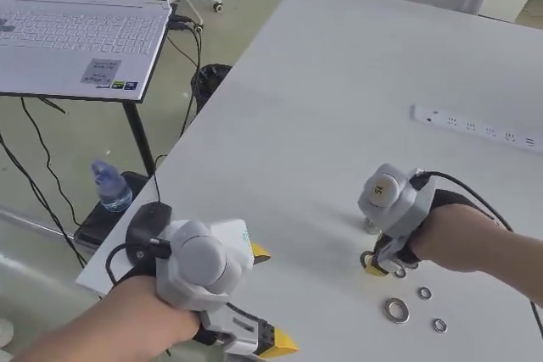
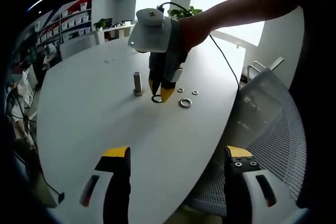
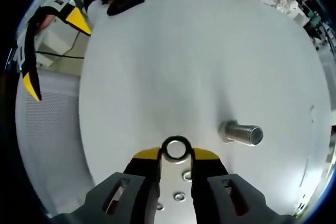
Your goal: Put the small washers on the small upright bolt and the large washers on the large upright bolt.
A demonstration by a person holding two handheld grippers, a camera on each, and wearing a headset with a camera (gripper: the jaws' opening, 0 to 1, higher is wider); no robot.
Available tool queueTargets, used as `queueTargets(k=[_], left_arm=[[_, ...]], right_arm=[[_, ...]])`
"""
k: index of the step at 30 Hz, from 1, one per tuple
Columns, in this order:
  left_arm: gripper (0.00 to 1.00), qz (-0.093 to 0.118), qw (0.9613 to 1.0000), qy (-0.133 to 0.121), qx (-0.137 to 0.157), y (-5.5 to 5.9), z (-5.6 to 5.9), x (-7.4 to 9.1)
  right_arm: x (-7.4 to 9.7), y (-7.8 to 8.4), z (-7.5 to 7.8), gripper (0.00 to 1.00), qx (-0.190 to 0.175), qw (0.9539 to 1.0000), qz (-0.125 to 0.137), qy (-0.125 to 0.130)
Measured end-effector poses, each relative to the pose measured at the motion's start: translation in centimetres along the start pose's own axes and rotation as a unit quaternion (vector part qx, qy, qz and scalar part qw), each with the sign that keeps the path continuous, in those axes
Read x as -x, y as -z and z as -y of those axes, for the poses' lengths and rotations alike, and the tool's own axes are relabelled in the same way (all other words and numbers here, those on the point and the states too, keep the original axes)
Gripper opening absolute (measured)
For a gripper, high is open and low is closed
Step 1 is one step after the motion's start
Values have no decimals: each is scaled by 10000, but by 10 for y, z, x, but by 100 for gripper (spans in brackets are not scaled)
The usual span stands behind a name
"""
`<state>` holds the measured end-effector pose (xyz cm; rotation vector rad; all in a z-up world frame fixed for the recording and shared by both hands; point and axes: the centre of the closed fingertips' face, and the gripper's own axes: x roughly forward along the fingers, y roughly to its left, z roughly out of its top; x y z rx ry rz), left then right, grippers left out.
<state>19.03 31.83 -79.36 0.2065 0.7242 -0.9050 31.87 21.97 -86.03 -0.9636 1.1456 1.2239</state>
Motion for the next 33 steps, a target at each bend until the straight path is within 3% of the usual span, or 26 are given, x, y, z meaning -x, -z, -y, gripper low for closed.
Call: queueTargets(k=[15, 23, 33], left_arm=[[75, 41, 9999, 75, -139, -10, 0, -2], [78, 11, 9998, 111, -160, -9, 0, 0], [83, -6, 9998, 140, -160, -8, 1, -1]], right_arm=[[37, 25, 5, 21, -106, 9999, -55, 83], [49, 27, 18, 21, -201, 9996, -5, 180], [65, 14, 38, 21, -232, 9992, 96, 304]])
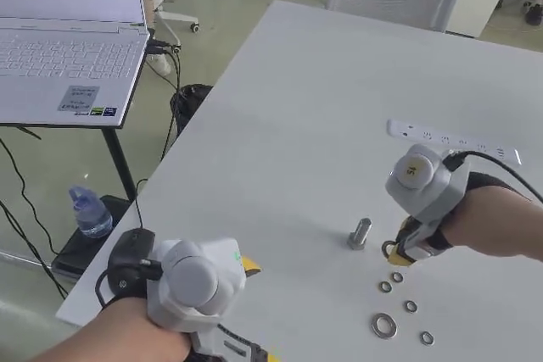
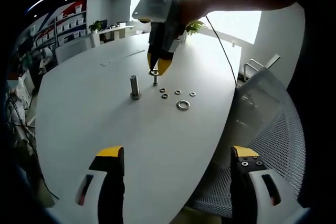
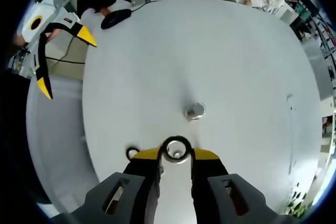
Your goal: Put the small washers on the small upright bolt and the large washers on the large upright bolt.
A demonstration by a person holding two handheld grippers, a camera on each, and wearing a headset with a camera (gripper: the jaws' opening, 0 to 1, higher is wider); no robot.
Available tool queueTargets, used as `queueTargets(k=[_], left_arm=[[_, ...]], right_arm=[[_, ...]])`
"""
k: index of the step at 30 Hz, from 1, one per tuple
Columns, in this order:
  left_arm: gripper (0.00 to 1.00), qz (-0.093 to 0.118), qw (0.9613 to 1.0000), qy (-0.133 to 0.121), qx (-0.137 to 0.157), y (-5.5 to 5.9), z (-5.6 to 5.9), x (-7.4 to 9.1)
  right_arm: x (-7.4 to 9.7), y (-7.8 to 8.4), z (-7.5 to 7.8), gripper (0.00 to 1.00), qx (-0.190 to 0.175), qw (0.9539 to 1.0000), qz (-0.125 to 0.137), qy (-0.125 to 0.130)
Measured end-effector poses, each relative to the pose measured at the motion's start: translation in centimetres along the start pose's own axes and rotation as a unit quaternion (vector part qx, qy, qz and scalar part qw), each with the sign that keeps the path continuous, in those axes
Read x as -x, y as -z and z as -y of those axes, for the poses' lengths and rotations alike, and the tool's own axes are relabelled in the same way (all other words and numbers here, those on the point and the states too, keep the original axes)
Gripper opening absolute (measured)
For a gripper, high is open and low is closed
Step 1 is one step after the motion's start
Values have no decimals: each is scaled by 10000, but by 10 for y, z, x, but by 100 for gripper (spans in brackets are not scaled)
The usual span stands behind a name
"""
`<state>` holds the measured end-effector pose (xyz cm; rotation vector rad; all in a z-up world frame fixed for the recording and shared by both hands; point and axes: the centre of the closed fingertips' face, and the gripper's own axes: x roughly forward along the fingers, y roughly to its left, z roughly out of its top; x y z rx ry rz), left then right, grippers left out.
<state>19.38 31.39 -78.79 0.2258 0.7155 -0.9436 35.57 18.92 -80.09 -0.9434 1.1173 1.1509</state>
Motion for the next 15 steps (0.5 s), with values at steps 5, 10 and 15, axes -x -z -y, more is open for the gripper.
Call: queueTargets(k=[5, 10, 15], left_arm=[[84, 31, 10000, 28, 27, 0, 2, -2], [83, -12, 10000, 24, 56, 4, 3, -1], [82, 9, 10000, -12, 77, 5, -1, 2]], right_arm=[[5, -10, 6, 21, -77, 9999, 113, 39], [4, -18, 7, 21, -110, 9998, 161, 56], [6, -29, 7, 21, -113, 9997, 216, 71]])
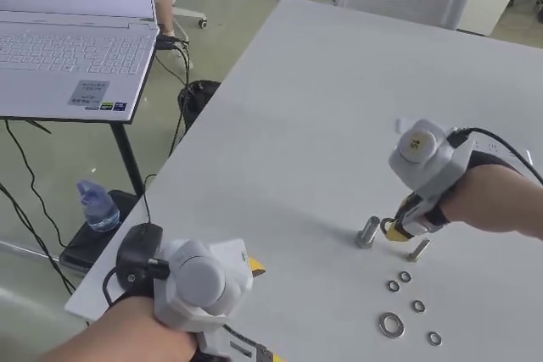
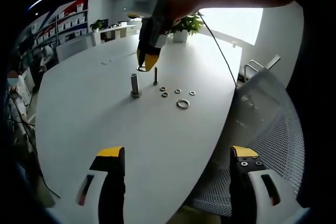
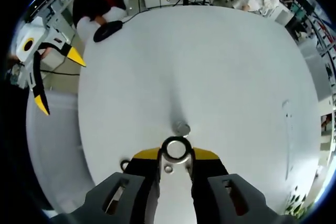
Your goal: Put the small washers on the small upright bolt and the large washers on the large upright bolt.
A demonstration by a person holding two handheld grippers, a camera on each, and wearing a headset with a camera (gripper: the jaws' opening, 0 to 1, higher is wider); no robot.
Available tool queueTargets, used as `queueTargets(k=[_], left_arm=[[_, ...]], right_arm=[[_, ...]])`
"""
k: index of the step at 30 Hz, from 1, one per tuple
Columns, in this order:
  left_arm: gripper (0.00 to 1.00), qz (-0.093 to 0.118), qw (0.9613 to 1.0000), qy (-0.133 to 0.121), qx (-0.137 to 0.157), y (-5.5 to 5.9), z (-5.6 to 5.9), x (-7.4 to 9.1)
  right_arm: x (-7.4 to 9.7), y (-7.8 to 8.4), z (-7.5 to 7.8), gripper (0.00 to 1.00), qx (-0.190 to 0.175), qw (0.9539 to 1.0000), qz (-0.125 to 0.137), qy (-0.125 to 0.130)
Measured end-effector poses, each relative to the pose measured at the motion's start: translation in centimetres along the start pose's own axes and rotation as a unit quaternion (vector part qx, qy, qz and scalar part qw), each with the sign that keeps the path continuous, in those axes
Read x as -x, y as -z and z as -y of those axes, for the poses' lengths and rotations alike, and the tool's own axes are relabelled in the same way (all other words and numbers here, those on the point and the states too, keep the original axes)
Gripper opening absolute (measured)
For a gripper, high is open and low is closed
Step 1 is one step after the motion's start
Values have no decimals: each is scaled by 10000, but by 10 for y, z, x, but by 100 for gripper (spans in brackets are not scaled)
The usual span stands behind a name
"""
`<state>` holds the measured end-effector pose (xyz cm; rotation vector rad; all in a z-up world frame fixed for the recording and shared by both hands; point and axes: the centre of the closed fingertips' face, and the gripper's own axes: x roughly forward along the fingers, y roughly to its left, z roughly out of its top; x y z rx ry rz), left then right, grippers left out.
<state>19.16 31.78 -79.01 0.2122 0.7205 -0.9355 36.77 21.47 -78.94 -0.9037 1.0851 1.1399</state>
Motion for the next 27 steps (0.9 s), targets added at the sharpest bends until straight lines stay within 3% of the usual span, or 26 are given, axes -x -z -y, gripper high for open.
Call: queueTargets(k=[10, 27], left_arm=[[81, 45, 10000, -58, -26, -3, 0, 3], [79, -10, 10000, -49, 65, 5, -1, 8]], right_arm=[[-4, -12, 7, 21, -47, 9999, 81, 48], [-23, -15, 7, 21, 48, 9999, -107, 16]])
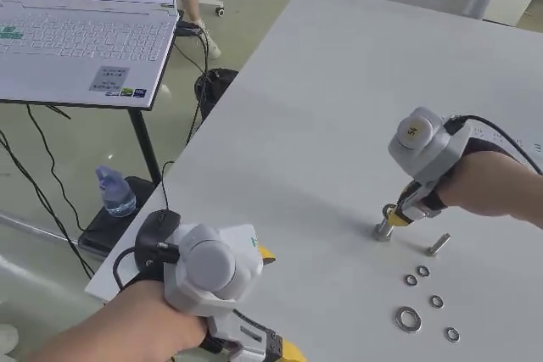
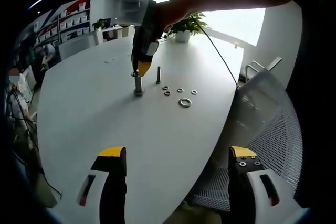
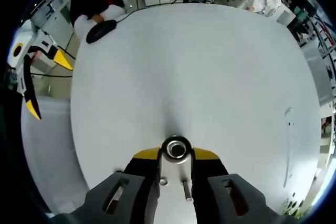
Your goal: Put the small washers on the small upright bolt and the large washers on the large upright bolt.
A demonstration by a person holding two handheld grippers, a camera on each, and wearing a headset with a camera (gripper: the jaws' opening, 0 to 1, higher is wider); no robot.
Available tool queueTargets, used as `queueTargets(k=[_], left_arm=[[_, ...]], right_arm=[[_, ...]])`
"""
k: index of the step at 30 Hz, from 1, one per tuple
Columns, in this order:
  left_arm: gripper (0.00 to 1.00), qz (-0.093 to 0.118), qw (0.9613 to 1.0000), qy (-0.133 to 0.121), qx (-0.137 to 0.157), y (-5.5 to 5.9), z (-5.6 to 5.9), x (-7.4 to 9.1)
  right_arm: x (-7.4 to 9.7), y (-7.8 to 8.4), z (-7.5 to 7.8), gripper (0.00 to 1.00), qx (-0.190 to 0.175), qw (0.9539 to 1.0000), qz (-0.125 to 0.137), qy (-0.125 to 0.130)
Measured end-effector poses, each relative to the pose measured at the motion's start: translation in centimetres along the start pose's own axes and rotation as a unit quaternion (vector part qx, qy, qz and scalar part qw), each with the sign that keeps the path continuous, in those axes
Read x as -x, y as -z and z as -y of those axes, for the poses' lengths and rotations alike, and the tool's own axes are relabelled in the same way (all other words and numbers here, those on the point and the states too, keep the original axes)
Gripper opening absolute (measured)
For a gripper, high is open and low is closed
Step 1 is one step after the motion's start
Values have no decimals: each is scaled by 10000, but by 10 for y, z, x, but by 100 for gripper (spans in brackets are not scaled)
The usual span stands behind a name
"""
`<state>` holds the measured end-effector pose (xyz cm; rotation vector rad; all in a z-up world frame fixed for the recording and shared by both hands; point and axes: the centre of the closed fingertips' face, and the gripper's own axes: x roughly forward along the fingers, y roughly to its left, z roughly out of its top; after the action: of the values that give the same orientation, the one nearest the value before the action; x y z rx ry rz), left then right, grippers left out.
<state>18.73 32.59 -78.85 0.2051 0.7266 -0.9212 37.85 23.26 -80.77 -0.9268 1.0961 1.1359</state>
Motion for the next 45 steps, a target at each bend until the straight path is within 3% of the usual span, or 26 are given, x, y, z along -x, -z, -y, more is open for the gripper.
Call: queueTargets(k=[14, 36, 45], left_arm=[[79, -45, 10000, 23, 51, 5, 0, -3], [78, -21, 9999, 36, 138, 3, -10, -5], [77, -28, 9999, 39, 148, 3, -14, -5]], right_arm=[[-13, 3, 2, 21, 144, 9997, -182, 16], [-41, 10, 8, 21, 152, 9993, -318, -120], [-44, 12, 4, 21, 172, 9991, -362, -132]])
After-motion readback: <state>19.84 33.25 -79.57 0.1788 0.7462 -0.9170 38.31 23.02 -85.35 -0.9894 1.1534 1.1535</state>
